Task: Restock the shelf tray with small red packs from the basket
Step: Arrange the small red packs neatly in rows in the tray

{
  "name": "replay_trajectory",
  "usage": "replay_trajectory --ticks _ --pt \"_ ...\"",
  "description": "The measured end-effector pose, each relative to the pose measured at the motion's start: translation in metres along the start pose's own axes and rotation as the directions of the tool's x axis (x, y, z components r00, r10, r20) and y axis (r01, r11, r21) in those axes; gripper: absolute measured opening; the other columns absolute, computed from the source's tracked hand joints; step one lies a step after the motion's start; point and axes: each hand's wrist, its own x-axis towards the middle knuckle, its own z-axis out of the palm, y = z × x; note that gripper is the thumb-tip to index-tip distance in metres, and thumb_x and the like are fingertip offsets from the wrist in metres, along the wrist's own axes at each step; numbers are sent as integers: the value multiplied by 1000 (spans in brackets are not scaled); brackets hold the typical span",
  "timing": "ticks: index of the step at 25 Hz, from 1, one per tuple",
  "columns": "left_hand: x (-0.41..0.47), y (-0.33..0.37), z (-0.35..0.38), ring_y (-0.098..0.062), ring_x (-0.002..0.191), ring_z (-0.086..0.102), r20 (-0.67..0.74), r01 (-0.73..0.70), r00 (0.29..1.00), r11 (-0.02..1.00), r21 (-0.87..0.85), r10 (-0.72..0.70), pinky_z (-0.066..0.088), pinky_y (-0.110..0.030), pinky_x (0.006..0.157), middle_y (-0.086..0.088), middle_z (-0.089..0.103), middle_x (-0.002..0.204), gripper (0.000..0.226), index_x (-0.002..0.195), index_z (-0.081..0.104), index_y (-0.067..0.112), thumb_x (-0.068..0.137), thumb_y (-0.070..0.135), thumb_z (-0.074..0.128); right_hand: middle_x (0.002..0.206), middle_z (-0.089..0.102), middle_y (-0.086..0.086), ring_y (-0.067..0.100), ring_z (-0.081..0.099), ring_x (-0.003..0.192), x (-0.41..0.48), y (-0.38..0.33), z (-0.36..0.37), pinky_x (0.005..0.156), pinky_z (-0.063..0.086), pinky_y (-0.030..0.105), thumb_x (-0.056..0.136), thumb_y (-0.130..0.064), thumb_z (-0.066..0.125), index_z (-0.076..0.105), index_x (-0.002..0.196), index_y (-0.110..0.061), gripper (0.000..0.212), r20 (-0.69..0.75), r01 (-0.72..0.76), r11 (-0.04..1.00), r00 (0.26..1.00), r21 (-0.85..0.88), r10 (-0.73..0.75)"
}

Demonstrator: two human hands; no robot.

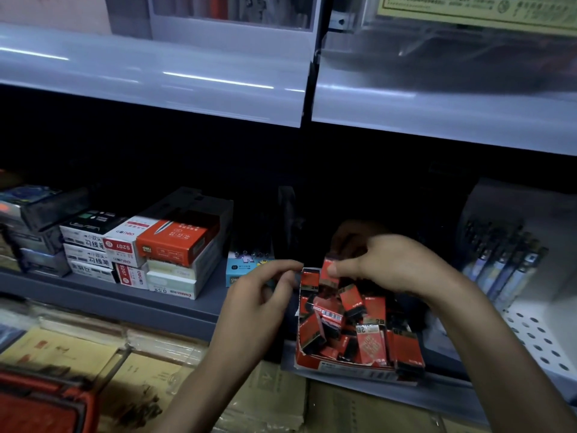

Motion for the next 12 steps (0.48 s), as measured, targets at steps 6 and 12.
replay_trajectory --ticks 6,12 --pt "9 14 -1 -12 72 74 -26 58 997 942 -330 -70 54 -20 60 -4 80 88 9 101 79 16 94 16 72 89 78 -8 6 73 85 -3 -15 9 74 56 18 84 -29 82 74 97 -31 15 -105 156 942 986 298 -130" --pt "12 8 7 -11 52 60 -145 92 977 929 -358 -153 48 -17 51 -3 69 64 6 95 71 12 98 16 66 90 68 -14 2 63 83 -5 -13 16 77 55 26 82 -46 80 72 91 -34 17 12 -6 948 1000 -319 11"
